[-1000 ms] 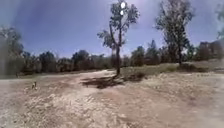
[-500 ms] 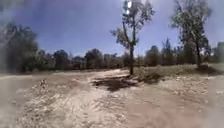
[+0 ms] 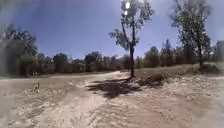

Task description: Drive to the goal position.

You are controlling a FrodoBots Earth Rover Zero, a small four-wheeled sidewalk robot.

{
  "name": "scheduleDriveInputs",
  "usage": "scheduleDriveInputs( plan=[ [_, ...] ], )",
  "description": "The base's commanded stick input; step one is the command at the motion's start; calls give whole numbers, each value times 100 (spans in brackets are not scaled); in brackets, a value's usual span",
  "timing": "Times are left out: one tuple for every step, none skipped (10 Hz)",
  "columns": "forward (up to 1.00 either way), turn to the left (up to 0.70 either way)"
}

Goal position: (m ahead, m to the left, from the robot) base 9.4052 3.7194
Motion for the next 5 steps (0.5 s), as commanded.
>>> scheduleDriveInputs(
  plan=[
    [85,0],
    [85,0],
    [85,0],
    [85,0],
    [85,13]
  ],
)
